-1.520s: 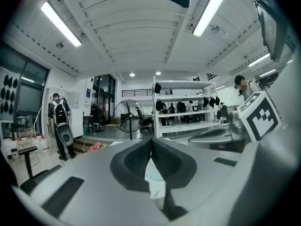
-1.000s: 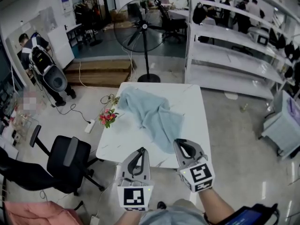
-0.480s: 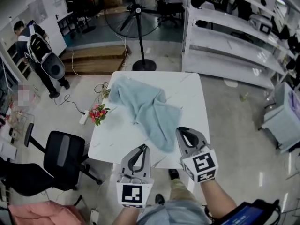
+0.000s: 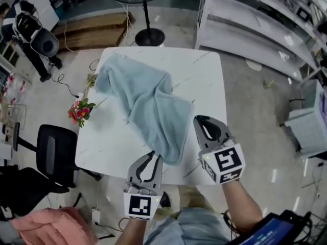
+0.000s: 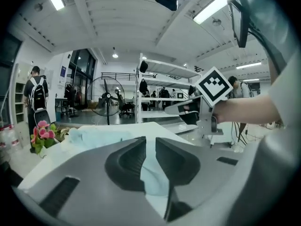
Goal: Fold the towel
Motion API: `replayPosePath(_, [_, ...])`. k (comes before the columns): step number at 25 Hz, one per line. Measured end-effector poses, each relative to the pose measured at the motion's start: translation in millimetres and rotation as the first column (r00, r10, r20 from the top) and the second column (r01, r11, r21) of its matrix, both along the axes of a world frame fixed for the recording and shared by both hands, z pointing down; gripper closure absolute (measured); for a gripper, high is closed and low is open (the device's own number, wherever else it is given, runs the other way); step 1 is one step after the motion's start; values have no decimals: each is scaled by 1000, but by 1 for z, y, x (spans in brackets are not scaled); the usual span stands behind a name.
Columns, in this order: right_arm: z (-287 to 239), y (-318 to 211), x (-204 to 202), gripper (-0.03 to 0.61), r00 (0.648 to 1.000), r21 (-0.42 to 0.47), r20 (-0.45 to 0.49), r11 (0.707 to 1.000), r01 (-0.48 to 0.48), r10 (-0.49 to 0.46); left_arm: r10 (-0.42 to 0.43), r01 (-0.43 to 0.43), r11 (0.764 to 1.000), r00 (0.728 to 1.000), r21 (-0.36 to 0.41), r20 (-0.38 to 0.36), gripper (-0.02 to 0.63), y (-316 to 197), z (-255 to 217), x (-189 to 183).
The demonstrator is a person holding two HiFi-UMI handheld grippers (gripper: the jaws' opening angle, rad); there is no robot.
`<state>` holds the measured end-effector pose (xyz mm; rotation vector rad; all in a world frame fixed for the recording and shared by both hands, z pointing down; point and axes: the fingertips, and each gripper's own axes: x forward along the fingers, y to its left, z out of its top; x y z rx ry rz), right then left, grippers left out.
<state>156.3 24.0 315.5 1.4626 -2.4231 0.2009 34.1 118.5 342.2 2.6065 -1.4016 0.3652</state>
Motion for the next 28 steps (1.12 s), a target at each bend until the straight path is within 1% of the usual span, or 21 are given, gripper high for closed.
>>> replayPosePath(2, [16,-16,9,563,1000,-28,-12,1000,0,0,24,-24,999,1000,-39,-1,523,-3,19,9])
replayPosePath(3, [25,-24,13,561,1000,-41,-18,999,-1,0,46,-47,997,999,-62,-3,496,-3,29,14])
replayPosePath(5, [45,-40,20,538,1000,-68,-27,998,-1,-1,99,-100,987,995,-125,-11,432,-1,52,27])
replayPosePath(6, [56,-47,23,532,1000,-84,-29,996,3,-6,122,-123,979,992,-160,-13,414,2,64,32])
replayPosePath(8, [78,-59,26,510,999,-129,-26,991,23,-27,158,-156,961,987,-226,-10,399,7,87,41])
replayPosePath(10, [99,-70,28,466,999,-178,-11,983,45,-48,186,-180,942,983,-282,-6,396,12,106,48])
replayPosePath(11, [108,-76,30,454,999,-198,-4,979,50,-52,197,-190,933,980,-305,-9,396,13,113,51])
replayPosePath(13, [125,-87,32,434,998,-233,-4,971,58,-61,218,-211,917,976,-339,-16,401,14,123,56])
replayPosePath(14, [133,-91,31,423,998,-252,-8,966,64,-68,230,-221,911,973,-349,-17,416,13,125,58])
replayPosePath(18, [157,-100,25,406,994,-319,-17,943,98,-109,260,-252,884,965,-394,-35,436,9,127,65])
replayPosePath(20, [166,-101,22,399,992,-349,-23,931,110,-126,265,-253,877,964,-408,-28,451,7,128,66])
replayPosePath(22, [174,-102,21,392,990,-375,-31,920,115,-136,267,-249,875,964,-415,-15,467,8,132,66])
replayPosePath(24, [180,-103,21,391,989,-396,-42,912,111,-139,280,-251,872,960,-420,9,497,12,139,68])
replayPosePath(26, [183,-105,23,396,989,-411,-65,906,99,-137,310,-253,859,949,-444,58,553,16,147,69])
replayPosePath(27, [185,-106,25,422,987,-414,-86,906,90,-137,324,-252,851,942,-461,83,580,17,151,70])
replayPosePath(28, [186,-107,27,465,984,-413,-110,907,82,-139,337,-251,843,936,-477,102,583,17,154,70])
